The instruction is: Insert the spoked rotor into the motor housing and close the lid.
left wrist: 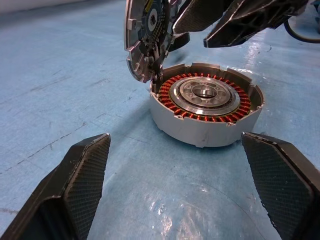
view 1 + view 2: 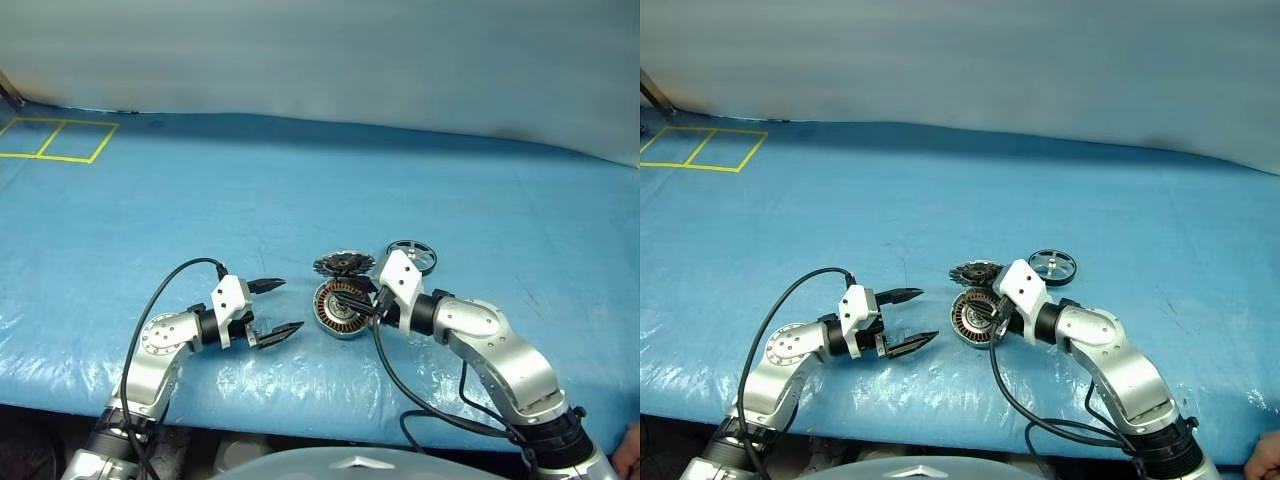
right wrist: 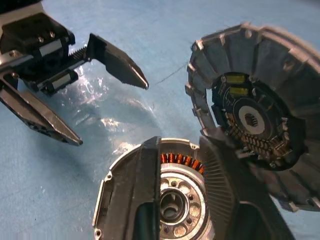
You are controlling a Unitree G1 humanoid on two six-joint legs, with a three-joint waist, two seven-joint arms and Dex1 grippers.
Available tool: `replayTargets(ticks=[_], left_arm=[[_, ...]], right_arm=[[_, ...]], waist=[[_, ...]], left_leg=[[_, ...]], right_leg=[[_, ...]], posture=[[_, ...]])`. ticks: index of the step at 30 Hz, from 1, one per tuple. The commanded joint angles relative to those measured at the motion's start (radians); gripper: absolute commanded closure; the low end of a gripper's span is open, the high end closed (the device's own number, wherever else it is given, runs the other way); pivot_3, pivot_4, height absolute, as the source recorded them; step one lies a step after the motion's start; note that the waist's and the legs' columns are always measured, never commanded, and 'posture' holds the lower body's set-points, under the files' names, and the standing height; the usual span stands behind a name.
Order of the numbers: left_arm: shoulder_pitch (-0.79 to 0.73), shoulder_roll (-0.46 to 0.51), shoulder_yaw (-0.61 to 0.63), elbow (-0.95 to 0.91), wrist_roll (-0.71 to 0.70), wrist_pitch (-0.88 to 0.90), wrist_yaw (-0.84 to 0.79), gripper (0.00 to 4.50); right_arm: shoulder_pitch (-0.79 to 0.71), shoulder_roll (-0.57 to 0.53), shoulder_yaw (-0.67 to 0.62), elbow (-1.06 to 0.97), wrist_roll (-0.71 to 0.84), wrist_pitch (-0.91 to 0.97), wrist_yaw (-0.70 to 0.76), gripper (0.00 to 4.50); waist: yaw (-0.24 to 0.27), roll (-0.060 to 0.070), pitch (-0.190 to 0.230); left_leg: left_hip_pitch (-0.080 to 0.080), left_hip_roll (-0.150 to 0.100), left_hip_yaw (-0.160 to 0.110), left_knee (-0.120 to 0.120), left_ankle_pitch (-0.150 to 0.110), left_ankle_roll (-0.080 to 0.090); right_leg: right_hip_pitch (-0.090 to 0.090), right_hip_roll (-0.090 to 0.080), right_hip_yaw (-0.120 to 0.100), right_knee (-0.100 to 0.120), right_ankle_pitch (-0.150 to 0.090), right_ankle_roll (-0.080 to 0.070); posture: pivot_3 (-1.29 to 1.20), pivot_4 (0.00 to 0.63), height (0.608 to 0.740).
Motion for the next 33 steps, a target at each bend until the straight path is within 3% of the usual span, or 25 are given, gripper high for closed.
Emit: replayTargets(ticks=[1, 16, 27, 30, 33], left_arm=[[-0.008, -0.002, 0.008, -0.027, -0.010, -0.003, 0.001, 0.00], [-0.001, 0.003, 0.012, -0.033, -0.010, 0.000, 0.003, 0.00], [0.001, 0.002, 0.012, -0.038, -0.015, 0.004, 0.003, 0.00], [0.004, 0.002, 0.012, -0.041, -0.016, 0.008, 0.005, 0.00], [0.006, 0.004, 0.013, -0.039, -0.017, 0.010, 0.006, 0.00]], right_arm=[[0.001, -0.002, 0.018, 0.020, -0.018, -0.020, 0.003, 4.34], [0.003, 0.020, 0.073, 0.120, -0.072, -0.041, -0.005, 4.47], [0.006, -0.048, 0.214, 0.254, -0.283, -0.128, -0.014, 4.47], [0.043, -0.038, 0.205, 0.242, -0.236, -0.131, 0.014, 4.47], [0.076, 0.034, 0.108, 0.211, -0.094, -0.102, 0.022, 4.47]], waist=[[0.000, 0.000, 0.000], [-0.003, 0.000, 0.000], [-0.011, -0.003, -0.004], [-0.008, -0.005, -0.011], [-0.003, -0.006, -0.013]], left_leg=[[0.000, 0.000, 0.000, 0.000, 0.000, 0.000], [0.000, 0.000, 0.000, 0.000, 0.000, 0.000], [0.005, 0.001, 0.000, 0.000, 0.000, 0.000], [0.007, 0.001, 0.000, 0.000, 0.000, 0.000], [0.008, 0.001, -0.001, 0.000, 0.000, 0.000]], right_leg=[[0.000, 0.000, 0.000, 0.000, 0.001, -0.001], [0.000, 0.000, 0.000, 0.000, 0.001, -0.001], [0.004, 0.001, 0.000, 0.001, -0.001, -0.002], [0.006, 0.001, 0.000, 0.000, -0.002, -0.003], [0.007, 0.001, 0.000, 0.000, -0.002, -0.003]], posture=[[0.00, 0.150, 0.740], [0.00, 0.150, 0.740], [0.00, 0.150, 0.740], [0.00, 0.150, 0.740], [0.00, 0.150, 0.740]])
